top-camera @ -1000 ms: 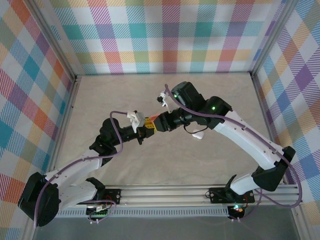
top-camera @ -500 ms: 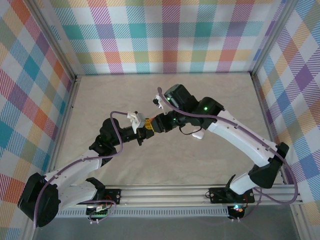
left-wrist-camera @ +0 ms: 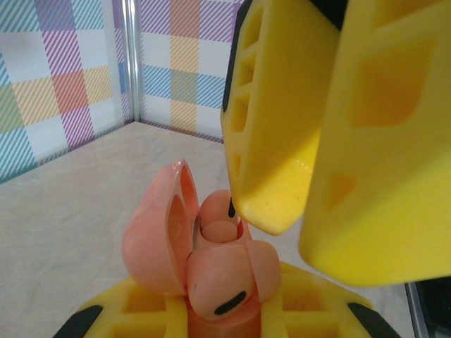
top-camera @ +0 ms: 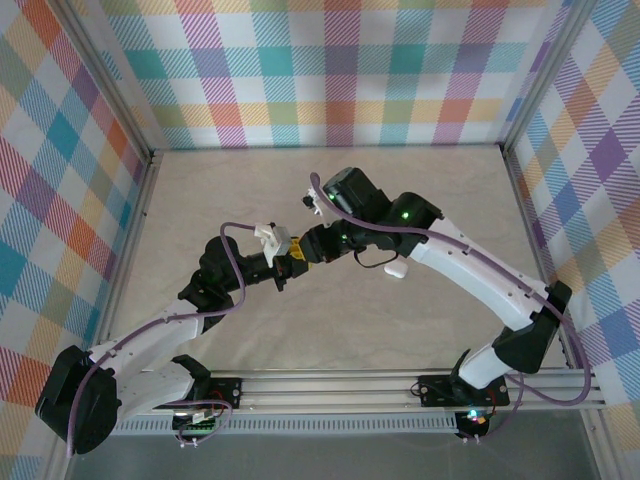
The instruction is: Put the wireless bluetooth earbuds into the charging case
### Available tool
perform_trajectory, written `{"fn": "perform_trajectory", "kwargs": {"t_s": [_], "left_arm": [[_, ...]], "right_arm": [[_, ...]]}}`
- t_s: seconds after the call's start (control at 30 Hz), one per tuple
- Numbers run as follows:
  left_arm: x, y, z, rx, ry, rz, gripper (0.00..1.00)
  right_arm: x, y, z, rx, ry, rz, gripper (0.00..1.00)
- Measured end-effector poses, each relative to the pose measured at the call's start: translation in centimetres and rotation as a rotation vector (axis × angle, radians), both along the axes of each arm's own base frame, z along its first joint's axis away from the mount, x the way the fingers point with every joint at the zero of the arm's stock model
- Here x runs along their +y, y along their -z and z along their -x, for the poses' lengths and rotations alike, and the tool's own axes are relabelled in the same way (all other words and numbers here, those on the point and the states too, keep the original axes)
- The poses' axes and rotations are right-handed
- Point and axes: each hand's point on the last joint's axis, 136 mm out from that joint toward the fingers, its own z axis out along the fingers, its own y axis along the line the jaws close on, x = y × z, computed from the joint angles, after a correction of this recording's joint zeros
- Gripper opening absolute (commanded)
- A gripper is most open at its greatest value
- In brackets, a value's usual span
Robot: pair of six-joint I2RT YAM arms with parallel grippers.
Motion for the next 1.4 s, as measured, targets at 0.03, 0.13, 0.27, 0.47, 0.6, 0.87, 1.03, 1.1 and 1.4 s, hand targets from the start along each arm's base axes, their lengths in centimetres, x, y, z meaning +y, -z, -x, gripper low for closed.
{"fn": "perform_trajectory", "kwargs": {"t_s": [0.03,0.13,0.27,0.47,0.6,0.87,1.03,1.1,1.4], "left_arm": [[0.0,0.0,0.0,0.000,0.000,0.000,0.00],[0.0,0.0,0.0,0.001,0.000,0.000,0.00],[0.0,0.1,0.0,0.004,0.000,-0.002,0.00],[0.1,0.4,0.0,0.014,-0.002,-0.009,0.00],[0.1,0.4,0.0,0.017,-0.003,-0.011,0.00],[0.2,0.0,0.1,0.004,-0.005,-0.008,0.00],[0.2,0.0,0.2,0.000,-0.003,-0.007,0.00],[0.2,0.0,0.2,0.000,-0.002,-0.007,0.00],[0.3,-0.1,0.0,-0.004,-0.017,-0.005,0.00]], "right_arm": [[0.0,0.1,0.0,0.003,0.002,0.002,0.31],[0.2,0.5,-0.2,0.011,0.002,0.010,0.30],[0.5,1.3,-0.4,0.024,0.003,0.027,0.29],[0.6,1.2,-0.5,0.027,0.008,0.026,0.20],[0.5,1.2,-0.6,0.024,0.018,0.030,0.11],[-0.1,0.9,-0.8,0.018,0.057,-0.002,0.05],[-1.0,0.3,-1.0,0.054,0.110,-0.132,0.02],[-1.3,0.1,-1.1,0.064,0.136,-0.183,0.01],[-1.3,-0.1,-1.4,0.114,0.209,-0.344,0.00]]}}
